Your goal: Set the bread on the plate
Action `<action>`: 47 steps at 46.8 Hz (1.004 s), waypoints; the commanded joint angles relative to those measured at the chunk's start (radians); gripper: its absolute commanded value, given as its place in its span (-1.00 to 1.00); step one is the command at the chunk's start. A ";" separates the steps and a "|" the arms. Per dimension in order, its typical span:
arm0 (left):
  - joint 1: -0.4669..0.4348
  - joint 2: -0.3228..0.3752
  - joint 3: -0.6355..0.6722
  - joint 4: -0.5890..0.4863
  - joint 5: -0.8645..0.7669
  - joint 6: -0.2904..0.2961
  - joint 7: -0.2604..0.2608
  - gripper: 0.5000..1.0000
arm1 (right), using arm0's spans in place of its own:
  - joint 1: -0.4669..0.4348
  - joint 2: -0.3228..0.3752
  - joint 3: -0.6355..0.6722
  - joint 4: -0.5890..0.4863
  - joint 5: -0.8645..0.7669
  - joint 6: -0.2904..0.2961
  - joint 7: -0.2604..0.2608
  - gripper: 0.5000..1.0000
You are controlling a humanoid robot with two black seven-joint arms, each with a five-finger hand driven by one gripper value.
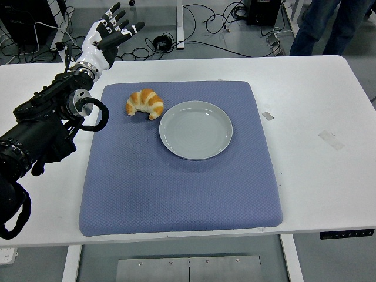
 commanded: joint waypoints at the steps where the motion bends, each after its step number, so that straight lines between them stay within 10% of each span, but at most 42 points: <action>1: 0.004 0.000 0.002 -0.001 0.003 0.001 -0.002 0.91 | 0.000 0.000 0.000 0.000 0.001 0.000 0.000 1.00; 47: -0.023 0.000 0.045 -0.046 0.021 0.010 0.005 0.91 | 0.000 0.000 0.000 0.000 0.001 0.000 0.000 1.00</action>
